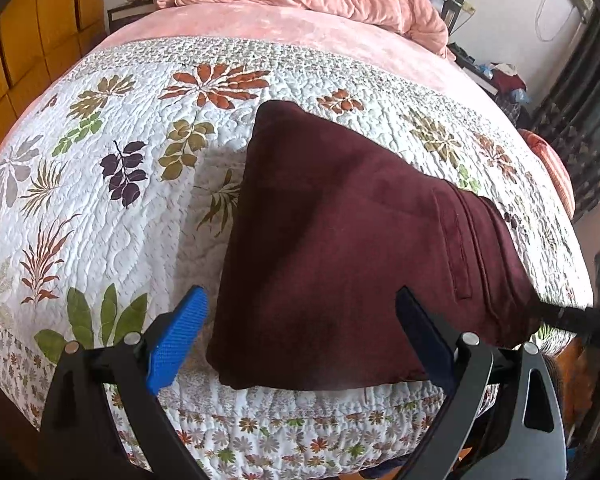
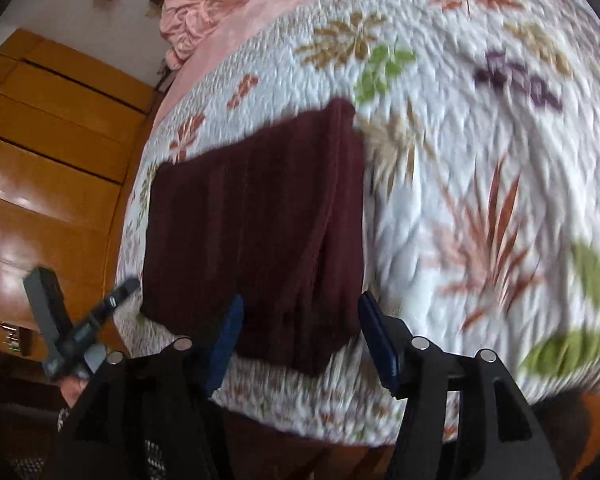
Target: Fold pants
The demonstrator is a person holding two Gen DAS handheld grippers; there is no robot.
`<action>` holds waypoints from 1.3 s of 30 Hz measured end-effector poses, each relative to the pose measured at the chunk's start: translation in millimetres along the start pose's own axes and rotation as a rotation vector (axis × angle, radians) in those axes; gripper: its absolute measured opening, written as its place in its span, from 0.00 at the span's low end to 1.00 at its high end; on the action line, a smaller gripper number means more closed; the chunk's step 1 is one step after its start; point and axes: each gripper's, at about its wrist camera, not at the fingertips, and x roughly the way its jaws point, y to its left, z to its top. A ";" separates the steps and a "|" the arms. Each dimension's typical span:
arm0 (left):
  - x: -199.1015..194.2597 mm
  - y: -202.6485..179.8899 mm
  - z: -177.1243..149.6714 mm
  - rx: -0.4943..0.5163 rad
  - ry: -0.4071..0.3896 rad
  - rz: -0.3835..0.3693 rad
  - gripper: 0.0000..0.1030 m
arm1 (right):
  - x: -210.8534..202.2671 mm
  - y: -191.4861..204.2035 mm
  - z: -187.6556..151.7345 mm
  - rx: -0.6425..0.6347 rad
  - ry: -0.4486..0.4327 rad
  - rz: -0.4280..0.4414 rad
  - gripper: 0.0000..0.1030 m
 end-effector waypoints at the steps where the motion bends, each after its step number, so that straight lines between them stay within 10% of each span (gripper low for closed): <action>1: -1.3 -0.6 -0.1 0.003 -0.003 0.001 0.92 | 1.6 -0.8 -4.5 0.011 0.000 0.010 0.60; 8: -9.9 -2.2 0.8 0.014 -0.027 0.010 0.92 | 7.5 12.6 -15.3 0.000 -0.013 0.017 0.62; 21: -18.3 -4.4 1.7 0.017 -0.052 0.008 0.92 | -2.0 38.6 -16.4 -0.138 -0.061 -0.056 0.31; 39: -35.0 -11.7 6.1 0.046 -0.101 0.004 0.92 | 12.3 19.8 -22.9 -0.095 -0.033 -0.086 0.31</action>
